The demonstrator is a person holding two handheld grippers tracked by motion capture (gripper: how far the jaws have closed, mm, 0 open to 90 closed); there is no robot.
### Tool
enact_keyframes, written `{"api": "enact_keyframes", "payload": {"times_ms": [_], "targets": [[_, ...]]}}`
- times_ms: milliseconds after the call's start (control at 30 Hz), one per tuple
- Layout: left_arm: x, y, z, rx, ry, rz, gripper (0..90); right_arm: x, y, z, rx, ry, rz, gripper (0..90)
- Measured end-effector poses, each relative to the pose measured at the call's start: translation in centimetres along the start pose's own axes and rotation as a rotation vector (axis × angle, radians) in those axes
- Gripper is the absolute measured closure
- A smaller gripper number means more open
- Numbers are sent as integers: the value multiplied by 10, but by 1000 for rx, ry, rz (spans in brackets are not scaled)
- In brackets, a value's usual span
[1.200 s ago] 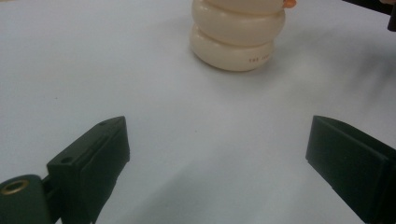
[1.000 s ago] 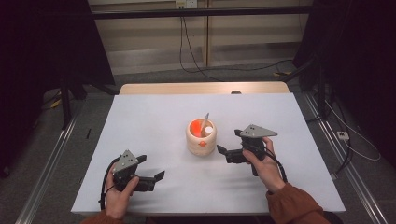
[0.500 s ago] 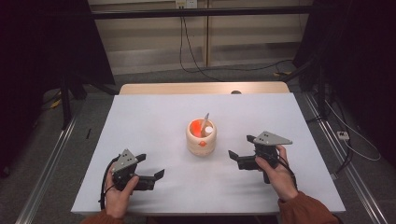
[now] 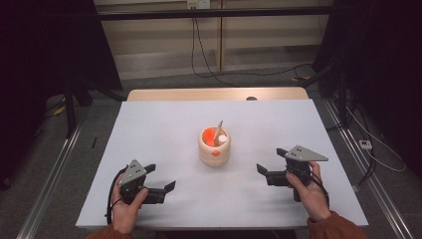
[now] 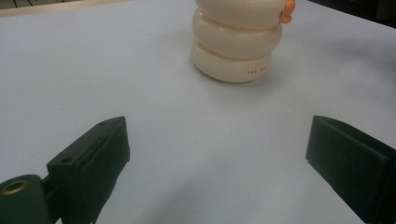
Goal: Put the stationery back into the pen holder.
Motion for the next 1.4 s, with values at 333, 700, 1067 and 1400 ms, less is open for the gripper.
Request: {"api": "enact_keyframes", "payload": {"times_ms": [333,700,1067,1400], "targets": [[1,1,1,-1,3,3,61,17,14,-12,-15,4,-38,63],[2,0,0,2,2,12,61,30,26,-25,-23,1,-78,64],[3,-1,-1,7,3,18,61,42,39,-33,-34,21,-112,68],[5,-3,-1,13,11,22,61,40,43,-40,-48,11,-125,63]]}}
Point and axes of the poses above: each handheld gripper's, and its own axes: x roughly backward along the jaws, z roughly out of its top, y roughly to its right, the point moved 9 cm from there along -x, roughly forward along the jaws, and after that the axes turned 8 degrees about -x, right-handed, at the moved point
